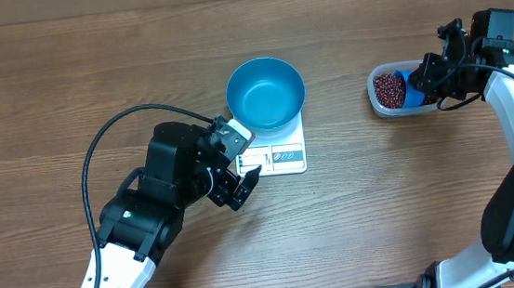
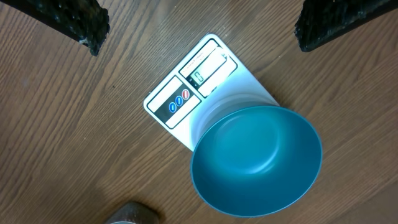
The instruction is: Scoop item into bowl and weigh 150g on scale
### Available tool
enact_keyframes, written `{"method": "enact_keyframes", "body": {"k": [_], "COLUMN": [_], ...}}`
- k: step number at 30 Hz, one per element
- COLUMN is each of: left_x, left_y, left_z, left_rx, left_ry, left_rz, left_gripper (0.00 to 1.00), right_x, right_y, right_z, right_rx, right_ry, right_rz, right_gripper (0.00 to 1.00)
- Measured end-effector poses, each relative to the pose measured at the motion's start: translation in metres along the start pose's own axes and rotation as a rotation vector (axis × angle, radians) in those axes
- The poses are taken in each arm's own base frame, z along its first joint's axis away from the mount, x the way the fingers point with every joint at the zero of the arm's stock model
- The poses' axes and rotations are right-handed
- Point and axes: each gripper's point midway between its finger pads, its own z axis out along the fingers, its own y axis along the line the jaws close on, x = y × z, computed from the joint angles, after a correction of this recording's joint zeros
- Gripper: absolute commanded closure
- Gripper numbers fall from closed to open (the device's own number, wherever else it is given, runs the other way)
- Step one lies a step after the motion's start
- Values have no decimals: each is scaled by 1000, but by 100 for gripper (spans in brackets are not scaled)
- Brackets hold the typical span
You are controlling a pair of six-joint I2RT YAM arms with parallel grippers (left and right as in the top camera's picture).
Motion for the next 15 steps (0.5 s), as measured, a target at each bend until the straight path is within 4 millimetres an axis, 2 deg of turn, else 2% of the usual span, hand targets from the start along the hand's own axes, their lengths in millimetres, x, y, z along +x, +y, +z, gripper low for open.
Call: {"method": "enact_keyframes", "body": {"k": [15], "left_x": [0], "left_y": [0], "left_z": [0], "left_rx": [0], "left_ry": [0], "left_rz": [0], "left_gripper": [0], "right_x": [0], "right_y": [0], "right_z": [0], "right_rx": [-1], "right_ry": [1], "right_rz": [45], "right_gripper": [96]}}
